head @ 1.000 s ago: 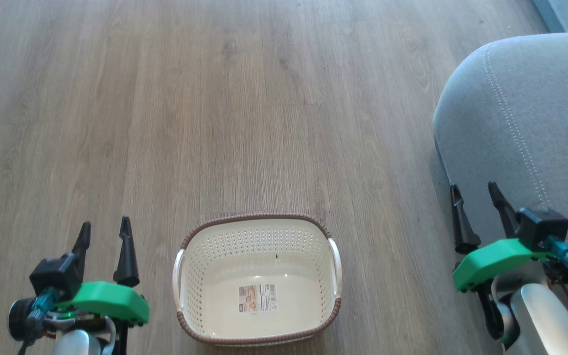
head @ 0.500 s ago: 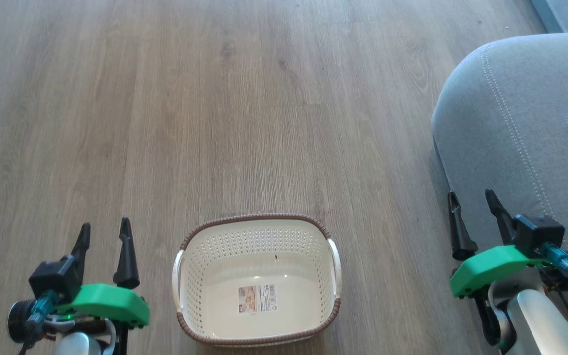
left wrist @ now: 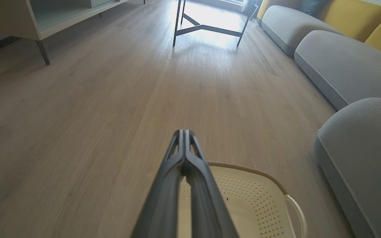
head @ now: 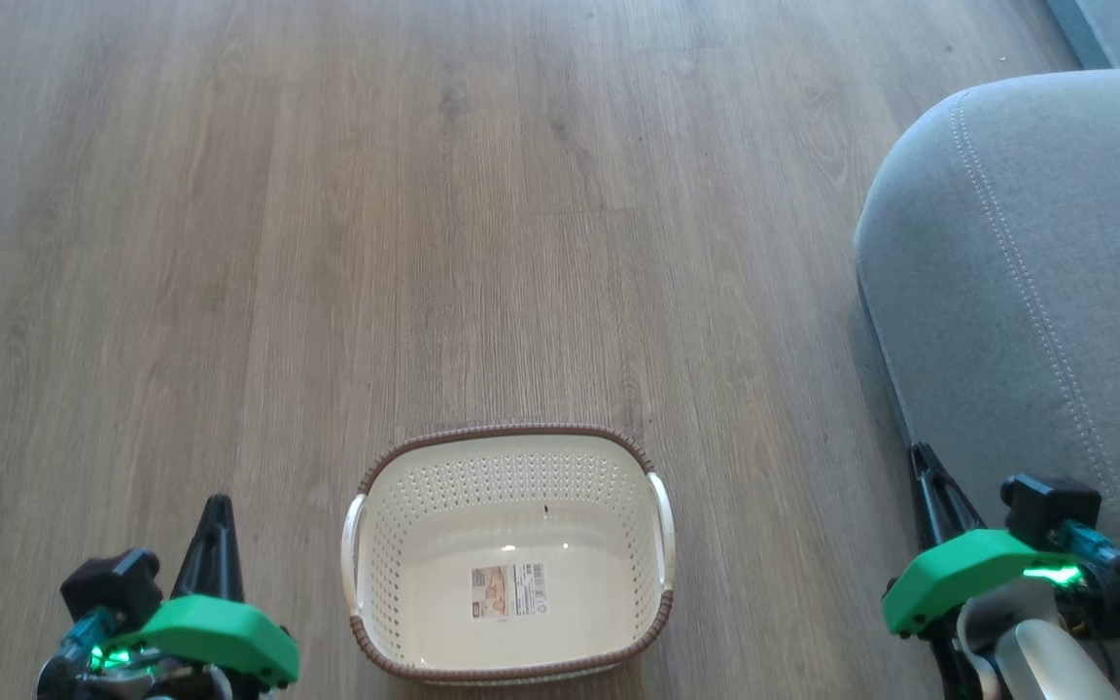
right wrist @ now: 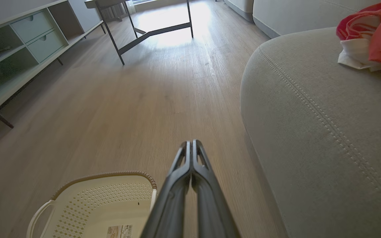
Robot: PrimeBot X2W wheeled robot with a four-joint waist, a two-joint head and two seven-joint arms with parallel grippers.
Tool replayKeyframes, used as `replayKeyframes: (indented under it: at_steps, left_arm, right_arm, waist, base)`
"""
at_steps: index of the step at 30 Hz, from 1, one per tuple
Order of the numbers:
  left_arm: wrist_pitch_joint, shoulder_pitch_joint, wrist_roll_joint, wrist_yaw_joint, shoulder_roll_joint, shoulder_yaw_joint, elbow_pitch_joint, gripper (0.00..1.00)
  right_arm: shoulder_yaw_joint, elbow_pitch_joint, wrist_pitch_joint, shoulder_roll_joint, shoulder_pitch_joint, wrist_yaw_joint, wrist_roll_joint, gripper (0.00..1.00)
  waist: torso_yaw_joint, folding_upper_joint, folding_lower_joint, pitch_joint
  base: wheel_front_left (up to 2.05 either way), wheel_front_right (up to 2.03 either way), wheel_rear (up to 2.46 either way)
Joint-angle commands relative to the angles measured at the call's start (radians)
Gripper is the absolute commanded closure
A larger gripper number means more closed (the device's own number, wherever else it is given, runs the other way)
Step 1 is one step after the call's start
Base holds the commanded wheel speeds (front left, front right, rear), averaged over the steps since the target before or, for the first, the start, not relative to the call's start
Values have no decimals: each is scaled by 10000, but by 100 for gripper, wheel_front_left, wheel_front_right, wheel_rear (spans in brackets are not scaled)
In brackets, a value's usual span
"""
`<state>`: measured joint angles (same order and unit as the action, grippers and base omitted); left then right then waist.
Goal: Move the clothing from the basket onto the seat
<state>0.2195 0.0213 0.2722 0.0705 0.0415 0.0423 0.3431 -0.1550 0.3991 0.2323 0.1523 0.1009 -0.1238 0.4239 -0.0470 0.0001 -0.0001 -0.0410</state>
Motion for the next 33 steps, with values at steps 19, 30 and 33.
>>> replayKeyframes:
  at_steps: [19, 30, 33]
  left_arm:
    - [-562, -518, 2416, 136, 44, 163, -469, 100]
    - [-850, -598, 3558, 185, 48, 220, -523, 100]
    - [-937, -623, 3901, 199, 50, 238, -539, 100]
  right_arm:
    - [552, -566, -591, -146, 341, -16, 2177, 100]
    - [765, -669, -882, -230, 312, -22, 3195, 100]
    - [829, -700, -970, -255, 303, -23, 3500, 100]
  waist:
    - [81, -1, 1, 64]
    - [122, -1, 1, 97]
    - [134, -1, 1, 107]
  base:
    - [0, 0, 0]
    - [0, 0, 0]
    - [0, 0, 0]
